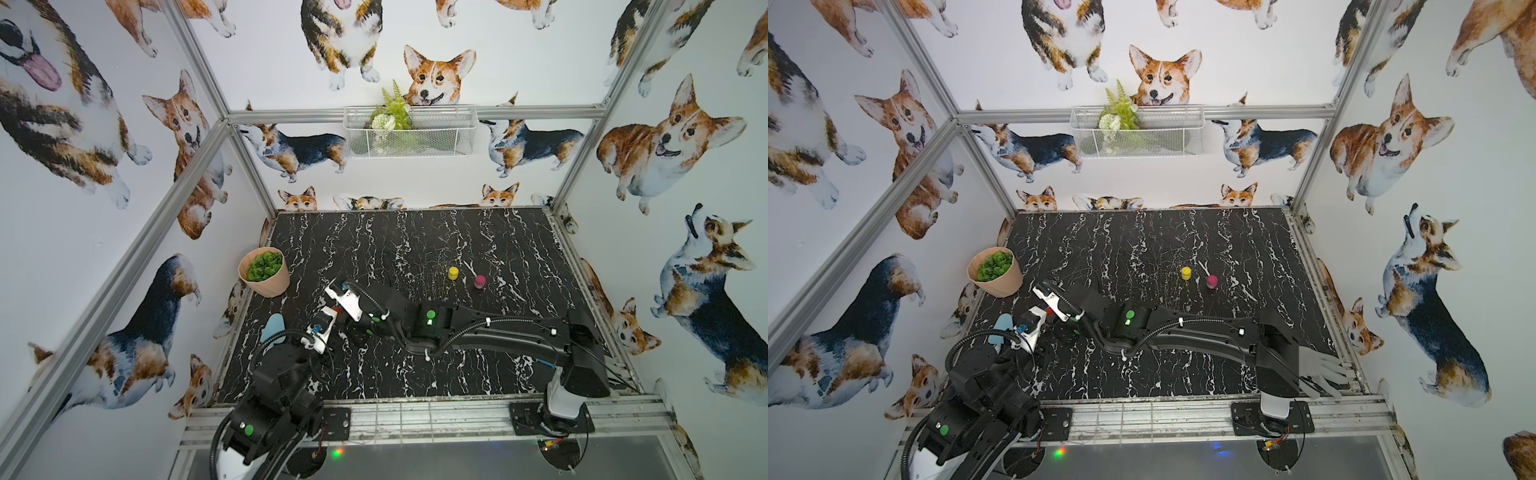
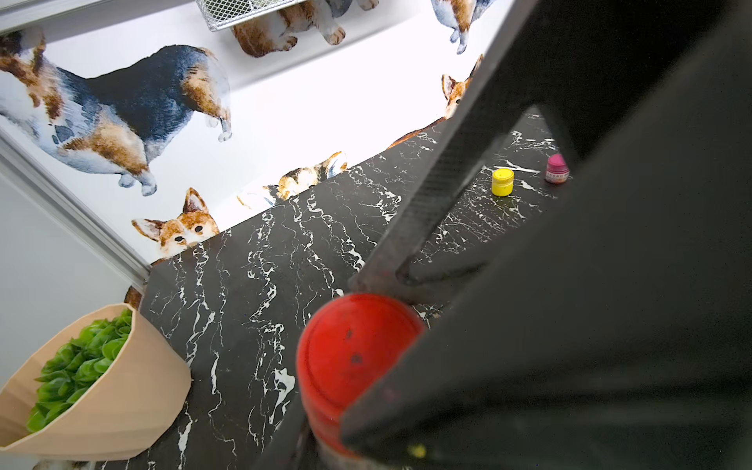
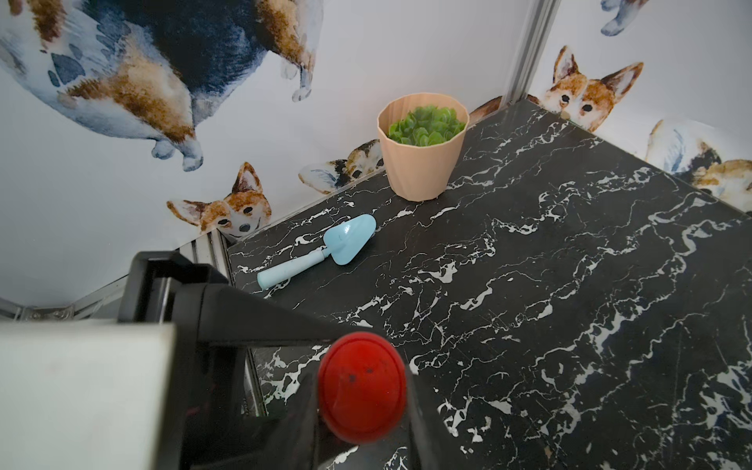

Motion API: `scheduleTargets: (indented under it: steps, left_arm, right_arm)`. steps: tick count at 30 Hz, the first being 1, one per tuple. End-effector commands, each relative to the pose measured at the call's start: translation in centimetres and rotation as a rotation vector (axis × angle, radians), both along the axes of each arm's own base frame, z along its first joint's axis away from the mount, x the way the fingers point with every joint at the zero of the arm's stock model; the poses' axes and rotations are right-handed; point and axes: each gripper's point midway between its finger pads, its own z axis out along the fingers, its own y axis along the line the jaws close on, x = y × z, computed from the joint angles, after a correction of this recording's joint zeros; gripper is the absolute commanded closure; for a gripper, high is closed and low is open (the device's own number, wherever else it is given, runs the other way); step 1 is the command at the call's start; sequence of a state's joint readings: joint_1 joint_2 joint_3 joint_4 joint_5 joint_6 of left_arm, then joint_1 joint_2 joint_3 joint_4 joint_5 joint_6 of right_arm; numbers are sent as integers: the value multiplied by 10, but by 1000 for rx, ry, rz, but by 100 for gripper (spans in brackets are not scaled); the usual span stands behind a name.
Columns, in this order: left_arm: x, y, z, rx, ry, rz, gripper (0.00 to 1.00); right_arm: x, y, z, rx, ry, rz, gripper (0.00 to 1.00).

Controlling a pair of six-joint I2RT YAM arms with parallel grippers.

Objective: Close the paint jar lid
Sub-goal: Screw the lid onto the paint jar.

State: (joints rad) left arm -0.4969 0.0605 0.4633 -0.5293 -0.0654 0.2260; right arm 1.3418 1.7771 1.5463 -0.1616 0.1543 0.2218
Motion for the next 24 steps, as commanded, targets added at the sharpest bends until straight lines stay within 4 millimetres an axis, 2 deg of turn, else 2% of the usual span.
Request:
scheduleTargets:
  steps: [1,6,8,10,14,18,21,24]
  left_arm:
    - [-2,-15,64,-101,-230,-84,72]
    - [0,-22,58,-97,-195,-114,72]
    - [0,-25,55,-92,-180,-129,72]
    - [-1,-30,53,-94,-168,-154,72]
    - [-5,-45,48,-101,-130,-246,72]
    - [-19,-65,46,-133,-103,-386,72]
    - [-31,-78,47,-164,-82,-491,72]
    - [-40,-86,48,-189,-65,-563,72]
  right_arm:
    - [6,-22,-28,-98,31,-76,65]
    - [0,-40,-3,-13,20,4,30]
    - [0,-50,8,31,28,32,23]
    - [-3,-60,17,70,38,79,1]
    - [-4,-83,38,148,14,157,0]
    - [-3,-100,54,119,-94,203,0]
    - [-12,-103,62,109,-176,301,3]
    - [-26,-103,63,94,-223,417,8]
